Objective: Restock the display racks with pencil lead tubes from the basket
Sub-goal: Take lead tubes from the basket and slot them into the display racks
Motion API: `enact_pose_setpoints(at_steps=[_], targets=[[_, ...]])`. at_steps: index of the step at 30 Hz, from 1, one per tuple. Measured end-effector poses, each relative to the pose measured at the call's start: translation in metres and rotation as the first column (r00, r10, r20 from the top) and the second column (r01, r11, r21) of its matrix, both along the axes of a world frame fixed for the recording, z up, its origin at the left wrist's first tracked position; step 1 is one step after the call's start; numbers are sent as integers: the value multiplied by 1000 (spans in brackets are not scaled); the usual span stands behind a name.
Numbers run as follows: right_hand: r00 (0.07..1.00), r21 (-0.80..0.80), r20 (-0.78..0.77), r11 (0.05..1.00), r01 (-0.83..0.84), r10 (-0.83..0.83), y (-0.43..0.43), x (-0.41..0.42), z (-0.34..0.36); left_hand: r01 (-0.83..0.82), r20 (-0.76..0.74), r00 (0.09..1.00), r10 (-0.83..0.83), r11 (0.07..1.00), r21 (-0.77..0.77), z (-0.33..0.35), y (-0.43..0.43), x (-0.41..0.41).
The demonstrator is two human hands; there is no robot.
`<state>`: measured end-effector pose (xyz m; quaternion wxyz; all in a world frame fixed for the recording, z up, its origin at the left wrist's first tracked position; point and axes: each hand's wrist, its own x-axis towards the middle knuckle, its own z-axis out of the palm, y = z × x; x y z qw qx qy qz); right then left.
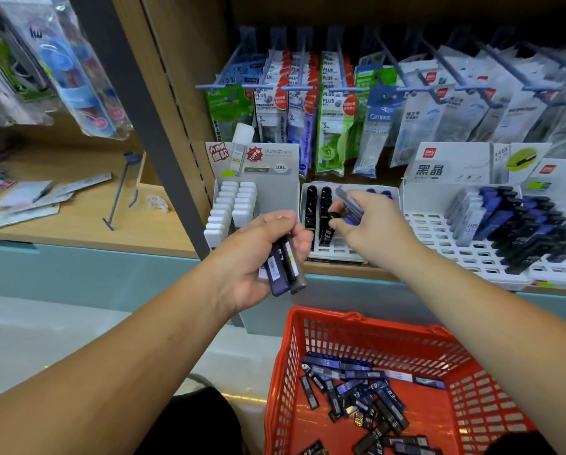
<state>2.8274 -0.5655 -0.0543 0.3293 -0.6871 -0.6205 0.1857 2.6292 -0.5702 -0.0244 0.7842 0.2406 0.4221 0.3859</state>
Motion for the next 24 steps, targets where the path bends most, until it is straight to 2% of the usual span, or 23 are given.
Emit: enact_pose_setpoints(at_steps=[2,7,10,11,13,15,16,18,20,24], targets=[[994,12,105,1000,-18,17,-1,-1,-3,-39,47,998,39,999,-10,1,0,1],[993,-73,95,995,-61,68,3,-3,-5,-48,85,995,48,999,-9,5,0,2],[988,17,140,997,-70,67,0,-3,1,-62,82,995,61,998,7,6,1,1],[994,64,103,997,-48,41,-4,-4,6,-74,83,994,73,997,13,6,2,2],[988,60,-151,998,-10,19,-13,-10,20,-109,79,991,107,994,19,5,4,4],[869,-86,-493,992,-94,39,-26,-18,35,-147,52,988,146,989,21,4,6,8],[817,-159,-576,974,-159,40,-33,-22,39,-162,35,986,162,986,25,3,6,10],[792,-255,-609,936,-245,41,-45,-28,43,-182,22,983,181,983,34,3,6,15],[776,-322,-630,910,-262,1,-52,-30,40,-183,46,982,181,983,34,3,4,19],[708,-377,-703,878,-294,-65,-52,-20,37,-162,77,984,158,986,44,4,-2,24]])
